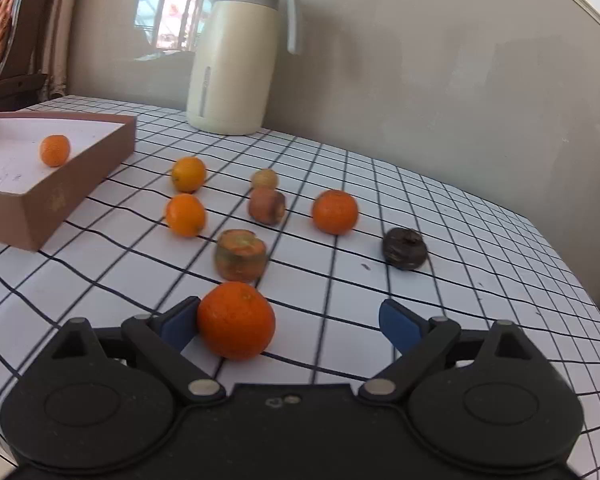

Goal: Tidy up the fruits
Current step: 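Move both open tools back toward the remaining fruits, then grasp the cut round fruit with the left tool while the right tool grasps an orange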

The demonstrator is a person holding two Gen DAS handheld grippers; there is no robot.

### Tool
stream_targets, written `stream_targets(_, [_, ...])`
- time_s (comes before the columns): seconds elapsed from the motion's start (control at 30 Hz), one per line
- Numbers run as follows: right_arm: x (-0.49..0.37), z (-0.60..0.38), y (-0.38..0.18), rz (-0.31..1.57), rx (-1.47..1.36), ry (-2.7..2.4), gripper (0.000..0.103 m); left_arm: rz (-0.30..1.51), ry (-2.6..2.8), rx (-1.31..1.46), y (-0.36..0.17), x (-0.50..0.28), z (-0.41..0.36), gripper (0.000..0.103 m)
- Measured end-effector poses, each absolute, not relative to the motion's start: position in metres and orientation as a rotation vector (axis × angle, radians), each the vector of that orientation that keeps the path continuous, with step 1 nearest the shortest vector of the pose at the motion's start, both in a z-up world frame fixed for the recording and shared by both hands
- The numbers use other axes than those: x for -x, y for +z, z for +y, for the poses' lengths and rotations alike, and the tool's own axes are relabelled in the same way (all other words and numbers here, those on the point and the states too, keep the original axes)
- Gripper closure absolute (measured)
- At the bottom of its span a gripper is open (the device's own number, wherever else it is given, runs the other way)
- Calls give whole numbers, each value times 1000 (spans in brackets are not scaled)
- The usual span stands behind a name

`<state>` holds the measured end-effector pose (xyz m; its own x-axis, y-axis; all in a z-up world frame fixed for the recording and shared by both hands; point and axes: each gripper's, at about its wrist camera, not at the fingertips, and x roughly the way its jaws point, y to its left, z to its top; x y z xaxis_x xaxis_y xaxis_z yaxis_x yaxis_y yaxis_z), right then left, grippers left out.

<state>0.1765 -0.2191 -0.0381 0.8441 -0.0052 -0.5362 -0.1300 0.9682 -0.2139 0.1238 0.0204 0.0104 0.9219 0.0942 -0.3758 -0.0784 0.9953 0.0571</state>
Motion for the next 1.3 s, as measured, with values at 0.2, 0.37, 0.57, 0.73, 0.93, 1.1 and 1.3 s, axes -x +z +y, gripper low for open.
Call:
stream_targets(0.2, [-175,-240,-37,573,239,35,15,384,37,-67,7,-129,-5,0])
stream_targets(0.37, [-172,-260,-37,580,216,18,15,389,-18,-77,3,-136,-30,0])
stream_targets(0.57, [-173,-277,-38,580,201,-2,15,402,-116,-112,-4,-150,-70,0])
stream_targets(0.73, [-174,-286,-35,571,194,-9,15,432,-147,-143,-12,-166,-100,1])
stream_targets(0.93, [-176,-302,-37,578,172,-24,15,481,-142,-132,-21,-184,-112,2])
stream_targets(1.1, [-174,-313,-36,576,141,-26,16,510,-181,-130,-29,-192,-127,15])
stream_targets(1.3, [-174,-317,-37,586,129,-2,27,542,-228,-137,-31,-200,-147,34])
